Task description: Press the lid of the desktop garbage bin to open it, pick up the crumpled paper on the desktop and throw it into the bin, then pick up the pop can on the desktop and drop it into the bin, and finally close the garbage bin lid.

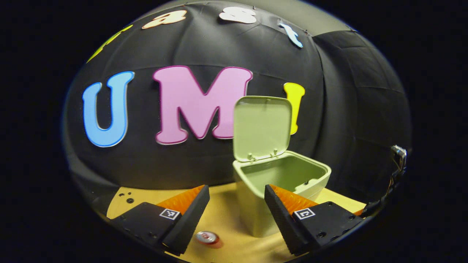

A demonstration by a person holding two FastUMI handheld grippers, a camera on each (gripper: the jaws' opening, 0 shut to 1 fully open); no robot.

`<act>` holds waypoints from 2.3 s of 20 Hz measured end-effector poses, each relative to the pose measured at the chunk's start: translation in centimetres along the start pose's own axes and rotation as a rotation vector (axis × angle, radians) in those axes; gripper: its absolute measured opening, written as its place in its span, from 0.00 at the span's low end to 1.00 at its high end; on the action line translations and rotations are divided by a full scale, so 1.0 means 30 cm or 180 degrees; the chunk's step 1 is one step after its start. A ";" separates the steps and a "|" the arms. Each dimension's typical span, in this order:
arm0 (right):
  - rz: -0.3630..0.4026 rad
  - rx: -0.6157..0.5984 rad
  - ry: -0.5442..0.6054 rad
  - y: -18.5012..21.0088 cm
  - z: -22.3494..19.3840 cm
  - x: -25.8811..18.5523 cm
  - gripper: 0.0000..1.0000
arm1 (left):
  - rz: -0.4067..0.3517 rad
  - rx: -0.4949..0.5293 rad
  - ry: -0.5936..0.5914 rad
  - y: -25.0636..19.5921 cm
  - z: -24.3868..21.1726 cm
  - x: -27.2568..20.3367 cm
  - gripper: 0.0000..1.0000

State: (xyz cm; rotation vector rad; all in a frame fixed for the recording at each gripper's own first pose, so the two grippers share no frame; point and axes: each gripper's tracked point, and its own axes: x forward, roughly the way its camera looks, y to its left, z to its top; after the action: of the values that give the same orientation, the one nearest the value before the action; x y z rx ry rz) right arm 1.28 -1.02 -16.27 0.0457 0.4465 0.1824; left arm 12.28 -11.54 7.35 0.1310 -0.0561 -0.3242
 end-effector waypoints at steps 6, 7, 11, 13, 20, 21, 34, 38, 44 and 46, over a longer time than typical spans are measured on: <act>0.0248 -0.0179 0.0135 0.214 -0.007 0.103 0.99 | 0.0514 -0.0162 0.0283 0.330 -0.177 -0.242 0.98; 0.0288 -0.0232 0.0161 0.251 -0.011 0.125 1.00 | 0.0595 -0.0196 0.0335 0.373 -0.207 -0.280 0.97; 0.0457 -0.0345 0.0192 0.392 -0.001 0.208 0.99 | 0.0859 -0.0272 0.0433 0.505 -0.280 -0.414 0.98; 0.0491 -0.0434 0.0212 0.442 0.007 0.257 0.99 | 0.0952 -0.0312 0.0499 0.546 -0.327 -0.470 0.98; 0.0537 -0.0567 0.0364 0.546 -0.004 0.413 0.99 | 0.1119 -0.0516 0.0761 0.605 -0.456 -0.611 0.98; 0.0533 -0.0567 0.0384 0.557 -0.005 0.435 1.00 | 0.1128 -0.0532 0.0780 0.611 -0.463 -0.622 0.98; 0.0461 -0.0678 0.0547 0.637 0.006 0.673 0.99 | 0.1491 -0.0616 0.0969 0.712 -0.532 -0.780 0.98; 0.0392 -0.0762 0.0559 0.656 0.005 0.733 0.99 | 0.1558 -0.0584 0.1008 0.719 -0.553 -0.812 0.98; 0.0246 -0.0784 0.0628 0.631 -0.012 0.802 0.99 | 0.1564 -0.0545 0.1065 0.707 -0.563 -0.841 0.98; 0.0234 -0.0776 0.0632 0.628 -0.010 0.812 0.99 | 0.1550 -0.0543 0.1087 0.699 -0.570 -0.842 0.98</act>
State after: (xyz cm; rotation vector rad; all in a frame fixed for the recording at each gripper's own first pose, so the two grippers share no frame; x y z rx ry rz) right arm 19.63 22.00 -25.31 -0.1970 0.6180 0.3142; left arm -3.76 18.32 -7.55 -0.0002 0.2746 0.1825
